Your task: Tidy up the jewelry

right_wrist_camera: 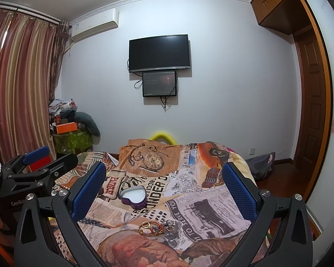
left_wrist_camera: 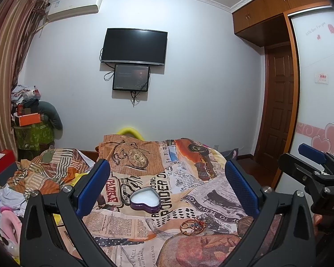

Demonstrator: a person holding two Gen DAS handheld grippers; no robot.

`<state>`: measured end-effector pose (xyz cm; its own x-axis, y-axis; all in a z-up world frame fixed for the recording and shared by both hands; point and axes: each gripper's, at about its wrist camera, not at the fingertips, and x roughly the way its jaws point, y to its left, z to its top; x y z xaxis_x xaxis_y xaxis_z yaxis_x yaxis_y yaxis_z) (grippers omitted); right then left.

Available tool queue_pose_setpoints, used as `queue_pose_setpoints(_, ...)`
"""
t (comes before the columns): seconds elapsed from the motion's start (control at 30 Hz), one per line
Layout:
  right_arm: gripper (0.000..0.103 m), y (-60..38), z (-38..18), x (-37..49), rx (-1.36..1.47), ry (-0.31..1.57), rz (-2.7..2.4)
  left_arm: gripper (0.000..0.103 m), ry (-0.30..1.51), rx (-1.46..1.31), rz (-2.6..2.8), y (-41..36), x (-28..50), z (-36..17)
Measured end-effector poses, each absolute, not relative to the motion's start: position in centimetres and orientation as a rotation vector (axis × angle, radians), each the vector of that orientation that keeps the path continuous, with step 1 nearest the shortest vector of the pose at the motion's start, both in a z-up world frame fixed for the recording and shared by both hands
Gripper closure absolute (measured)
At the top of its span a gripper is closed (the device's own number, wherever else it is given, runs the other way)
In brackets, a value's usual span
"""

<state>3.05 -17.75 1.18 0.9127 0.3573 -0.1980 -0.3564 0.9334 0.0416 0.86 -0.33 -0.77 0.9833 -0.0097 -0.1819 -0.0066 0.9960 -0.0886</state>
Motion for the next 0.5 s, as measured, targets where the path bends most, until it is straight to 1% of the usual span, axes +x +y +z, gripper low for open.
queue_pose_setpoints(0.5,0.0,-17.6,0.82,3.77,0.0,0.23,0.368,0.0,0.194,-0.092,-0.003,-0.26,1.32,-1.02)
